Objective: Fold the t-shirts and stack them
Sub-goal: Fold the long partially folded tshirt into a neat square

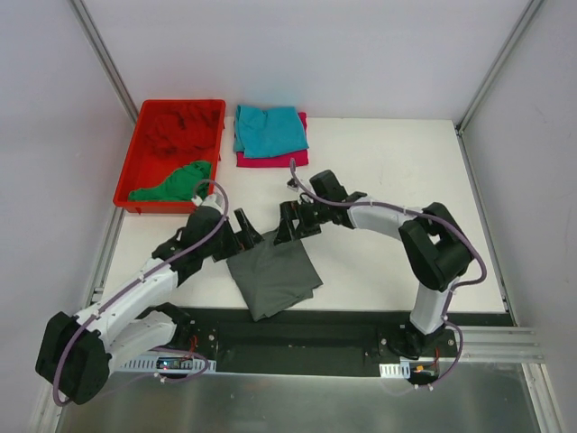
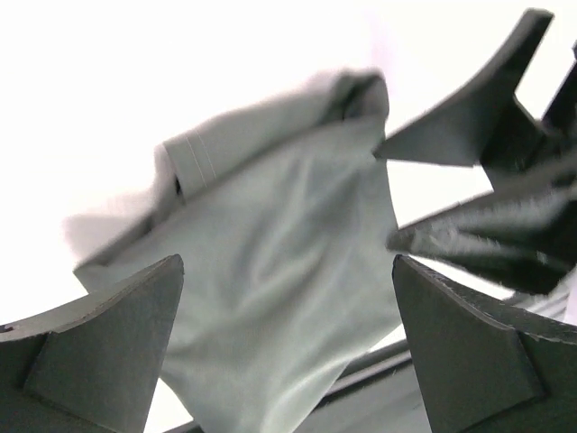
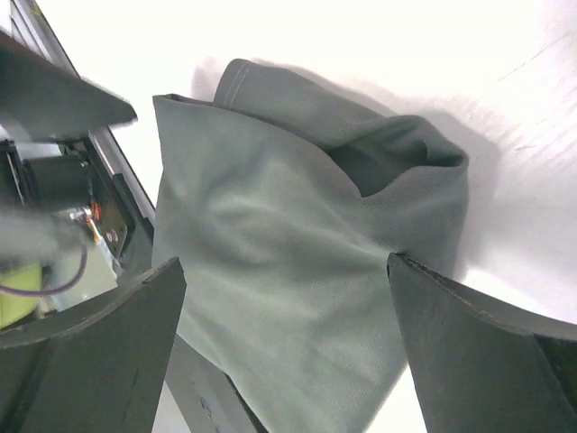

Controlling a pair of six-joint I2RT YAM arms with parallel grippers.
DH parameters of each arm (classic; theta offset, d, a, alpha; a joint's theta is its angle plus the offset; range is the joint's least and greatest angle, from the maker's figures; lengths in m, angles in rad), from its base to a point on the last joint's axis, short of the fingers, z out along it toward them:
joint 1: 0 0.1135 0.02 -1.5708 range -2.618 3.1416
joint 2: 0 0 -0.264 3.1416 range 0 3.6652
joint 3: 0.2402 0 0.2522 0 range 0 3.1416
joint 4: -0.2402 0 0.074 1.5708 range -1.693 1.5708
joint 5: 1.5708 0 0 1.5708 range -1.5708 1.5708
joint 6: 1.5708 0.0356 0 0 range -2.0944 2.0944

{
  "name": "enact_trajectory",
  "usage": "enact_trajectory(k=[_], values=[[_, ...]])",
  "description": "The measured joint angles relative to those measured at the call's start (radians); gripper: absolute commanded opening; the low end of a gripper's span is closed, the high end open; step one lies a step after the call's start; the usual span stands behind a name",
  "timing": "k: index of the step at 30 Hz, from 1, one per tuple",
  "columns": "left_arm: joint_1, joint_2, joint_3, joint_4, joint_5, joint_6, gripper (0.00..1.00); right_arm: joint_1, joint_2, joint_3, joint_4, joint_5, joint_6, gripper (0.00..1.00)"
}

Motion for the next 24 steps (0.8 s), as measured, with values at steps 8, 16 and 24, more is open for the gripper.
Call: enact_trajectory(k=[8, 16, 24], values=[[0.141, 0.104, 0.069, -0.024, 0.064, 0.021, 0.99, 0.054, -0.253, 0.0, -0.199, 0.032, -0.208, 0.96], [0.141, 0.253, 0.069, -0.011, 0.232, 0.058, 0.99, 0.37, -0.292, -0.122, -0.145, 0.0, -0.219, 0.97], [0.141, 0.344, 0.065, 0.024, 0.237, 0.059, 0.99, 0.274, -0.119, -0.154, -0.128, -0.02, -0.172, 0.97]])
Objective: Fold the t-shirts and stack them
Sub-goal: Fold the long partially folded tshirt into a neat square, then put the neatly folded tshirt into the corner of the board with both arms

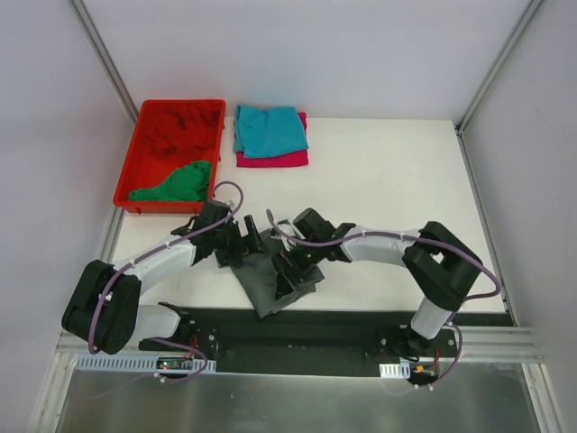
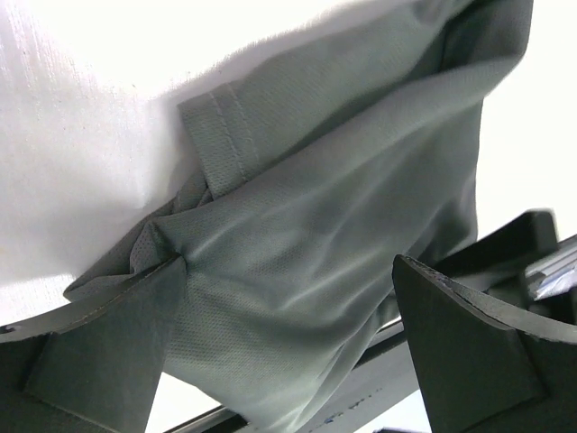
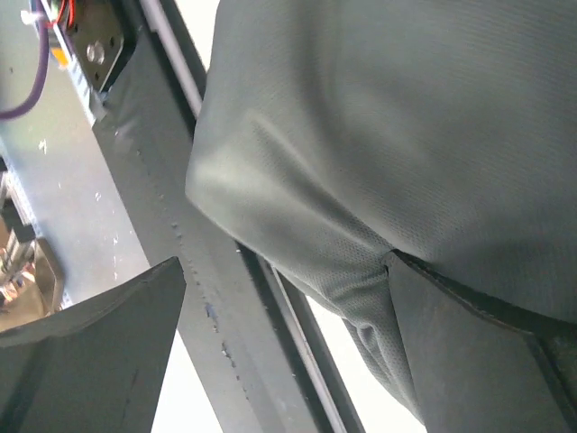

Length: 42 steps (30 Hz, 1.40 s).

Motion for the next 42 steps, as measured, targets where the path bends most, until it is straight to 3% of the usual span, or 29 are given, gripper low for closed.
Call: enact_trajectory(k=[9, 15, 21, 27, 33, 39, 42], values=[[-0.007, -0.016, -0.066, 0.127, 0.016, -0.085, 0.99, -0.235, 0.046, 0.068, -0.046, 0.0, -0.112, 0.96], [-0.13, -0.055, -0.088, 0.175, 0.013, -0.147, 0.99, -0.344, 0.066, 0.178, -0.17, 0.146, -0.234, 0.96], [-0.164, -0.184, -0.068, 0.104, -0.021, -0.121, 0.99, -0.357, -0.095, 0.164, -0.237, 0.196, -0.21, 0.96], [-0.138, -0.263, 0.006, 0.002, -0.164, -0.044, 0.99, -0.346, -0.308, -0.01, -0.064, 0.063, -0.044, 0.96], [-0.018, -0.029, 0.126, -0.036, -0.161, 0.029, 0.99, -0.267, -0.257, -0.105, 0.05, -0.001, 0.072, 0.96], [-0.015, 0.205, 0.233, -0.032, -0.114, 0.089, 0.99, -0.25, -0.173, -0.128, 0.113, -0.006, 0.119, 0.96], [-0.015, 0.269, 0.245, -0.025, -0.092, 0.101, 0.91, -0.25, -0.137, -0.148, 0.137, -0.006, 0.132, 0.96]])
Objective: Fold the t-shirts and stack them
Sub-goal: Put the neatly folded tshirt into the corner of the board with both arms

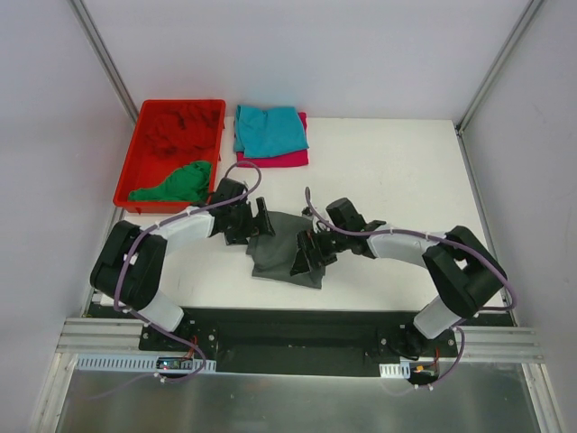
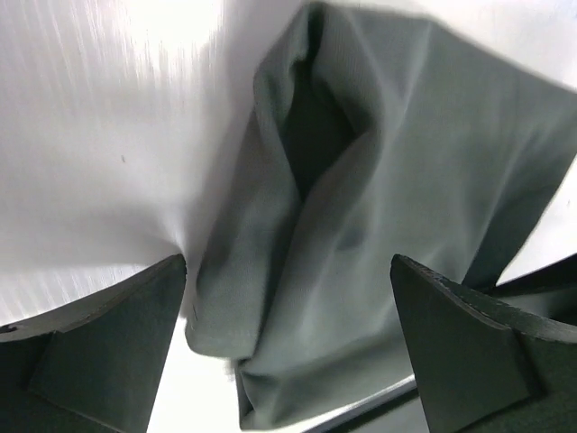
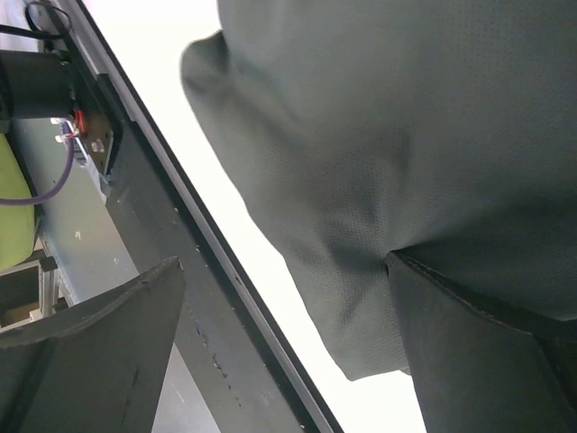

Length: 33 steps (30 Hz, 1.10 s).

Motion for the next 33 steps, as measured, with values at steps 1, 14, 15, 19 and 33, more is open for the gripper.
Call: enact_trajectory(k=[1, 14, 15, 19, 33], values=[[0.002, 0.011, 0.012, 0.004, 0.015, 0.001, 0.9, -0.001, 0.012, -0.008, 0.006, 0.0, 0.002, 0.96], [-0.05, 0.077, 0.016, 0.081, 0.103, -0.002, 0.45, -0.02, 0.04, -0.016, 0.042, -0.04, 0.021, 0.96], [-0.054, 0.077, 0.013, 0.083, 0.107, -0.005, 0.41, -0.021, 0.04, -0.016, 0.042, -0.04, 0.021, 0.96], [-0.06, 0.09, 0.009, 0.084, 0.108, -0.021, 0.24, -0.022, 0.037, -0.021, 0.046, -0.04, 0.018, 0.96], [-0.098, 0.156, 0.073, 0.09, 0.094, -0.033, 0.0, -0.052, -0.207, -0.113, 0.006, 0.115, 0.002, 0.96]])
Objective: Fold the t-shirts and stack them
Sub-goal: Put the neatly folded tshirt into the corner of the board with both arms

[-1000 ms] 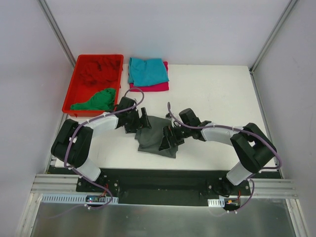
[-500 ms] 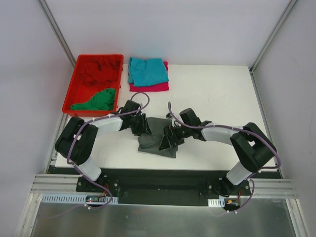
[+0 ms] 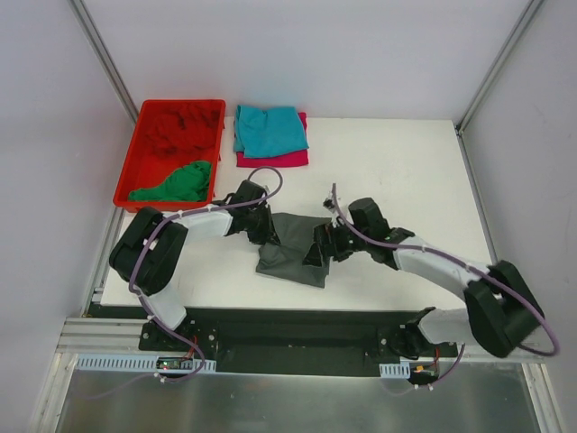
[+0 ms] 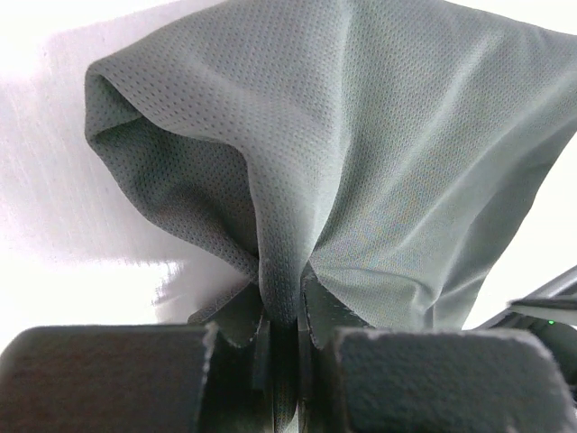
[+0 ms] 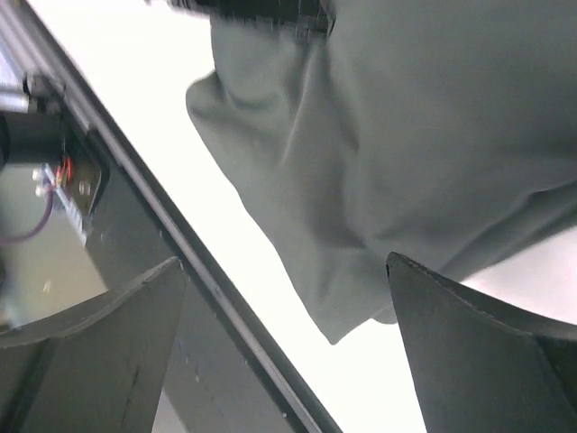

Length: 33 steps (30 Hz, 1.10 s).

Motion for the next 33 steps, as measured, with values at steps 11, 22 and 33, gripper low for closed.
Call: enact_trajectory(k=[11, 22, 33], values=[[-0.028, -0.001, 0.018, -0.005, -0.062, 0.013, 0.0, -0.023, -0.224, 0.027, -0.183, 0.453, 0.156, 0.99], [-0.034, -0.001, 0.018, -0.006, -0.07, -0.018, 0.0, -0.023, 0.12, 0.134, -0.251, 0.542, 0.259, 0.76], [-0.034, -0.001, 0.016, -0.006, -0.07, -0.031, 0.0, 0.032, 0.246, 0.208, -0.193, 0.495, 0.303, 0.5]])
